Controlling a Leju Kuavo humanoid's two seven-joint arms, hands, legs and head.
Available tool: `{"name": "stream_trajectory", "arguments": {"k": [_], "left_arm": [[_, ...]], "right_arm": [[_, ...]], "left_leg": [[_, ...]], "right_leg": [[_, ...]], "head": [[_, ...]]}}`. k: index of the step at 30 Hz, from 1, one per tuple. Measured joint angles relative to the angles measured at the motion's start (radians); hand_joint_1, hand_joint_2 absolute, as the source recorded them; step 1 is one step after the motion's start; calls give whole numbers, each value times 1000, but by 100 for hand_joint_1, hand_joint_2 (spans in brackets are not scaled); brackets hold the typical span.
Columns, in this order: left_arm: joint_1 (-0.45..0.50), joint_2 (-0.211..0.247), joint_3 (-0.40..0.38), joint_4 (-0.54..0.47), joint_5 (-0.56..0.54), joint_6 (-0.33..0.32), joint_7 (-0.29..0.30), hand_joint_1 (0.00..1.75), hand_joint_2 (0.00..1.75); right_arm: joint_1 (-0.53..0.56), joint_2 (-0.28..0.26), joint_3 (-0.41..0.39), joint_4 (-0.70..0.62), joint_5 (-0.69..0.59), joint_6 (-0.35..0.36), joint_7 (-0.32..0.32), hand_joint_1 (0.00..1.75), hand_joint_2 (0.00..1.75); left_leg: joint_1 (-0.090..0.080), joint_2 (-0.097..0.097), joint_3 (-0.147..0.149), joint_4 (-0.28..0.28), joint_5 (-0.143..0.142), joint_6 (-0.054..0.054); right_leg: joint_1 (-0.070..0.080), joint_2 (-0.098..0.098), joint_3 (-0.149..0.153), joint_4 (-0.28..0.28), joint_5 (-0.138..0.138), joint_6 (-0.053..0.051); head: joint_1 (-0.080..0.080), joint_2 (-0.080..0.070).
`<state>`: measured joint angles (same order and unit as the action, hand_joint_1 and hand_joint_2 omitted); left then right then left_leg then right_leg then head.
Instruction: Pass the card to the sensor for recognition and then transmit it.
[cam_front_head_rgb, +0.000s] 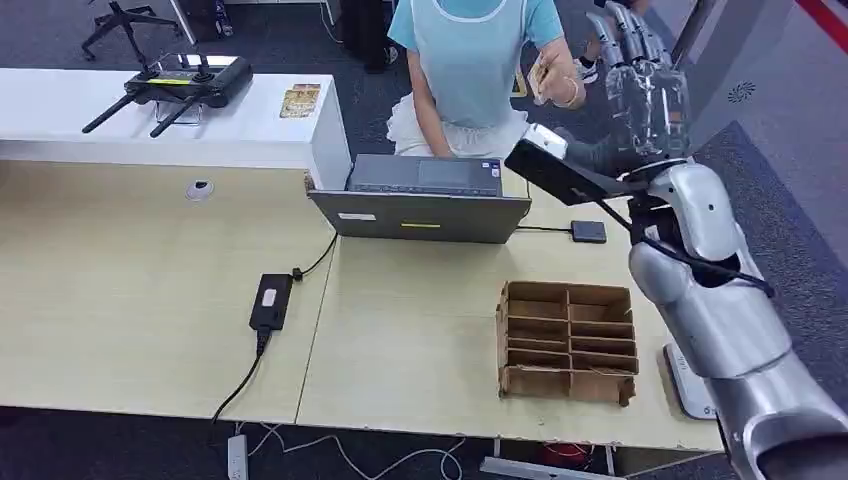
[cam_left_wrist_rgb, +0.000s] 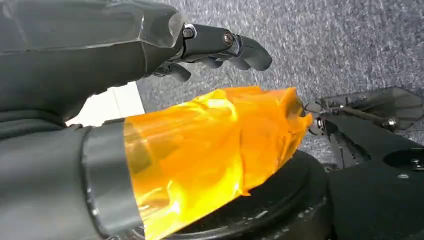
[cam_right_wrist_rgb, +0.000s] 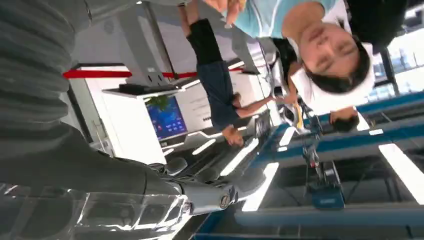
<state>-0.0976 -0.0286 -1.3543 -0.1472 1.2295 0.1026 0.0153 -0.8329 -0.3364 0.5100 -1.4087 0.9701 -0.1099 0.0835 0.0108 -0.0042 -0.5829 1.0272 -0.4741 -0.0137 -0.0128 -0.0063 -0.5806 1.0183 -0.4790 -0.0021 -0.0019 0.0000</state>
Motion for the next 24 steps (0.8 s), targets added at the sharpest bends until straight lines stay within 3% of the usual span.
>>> {"name": "stream_trajectory", "arguments": {"k": [7, 17, 24], "left_arm": [[-15, 0, -26, 0, -16, -2, 19, 0, 0], [-21, 0, -38, 0, -27, -4, 34, 0, 0], [-26, 0, -51, 0, -28, -5, 40, 0, 0]], "right_arm": [[-132, 73, 43, 238, 28, -8, 39, 0, 175], [-212, 122, 67, 416, 27, 0, 77, 0, 175], [-248, 139, 59, 589, 33, -42, 76, 0, 175]], "left_leg": [[0, -1, 0, 0, 1, 1], [0, -1, -1, 0, 1, 1], [0, -2, -1, 0, 1, 0]], "right_leg": [[0, -1, 0, 0, 0, 0], [0, -1, -1, 0, 0, 0], [0, -1, -1, 0, 0, 0]], "head": [[0, 0], [0, 0], [0, 0]]}}
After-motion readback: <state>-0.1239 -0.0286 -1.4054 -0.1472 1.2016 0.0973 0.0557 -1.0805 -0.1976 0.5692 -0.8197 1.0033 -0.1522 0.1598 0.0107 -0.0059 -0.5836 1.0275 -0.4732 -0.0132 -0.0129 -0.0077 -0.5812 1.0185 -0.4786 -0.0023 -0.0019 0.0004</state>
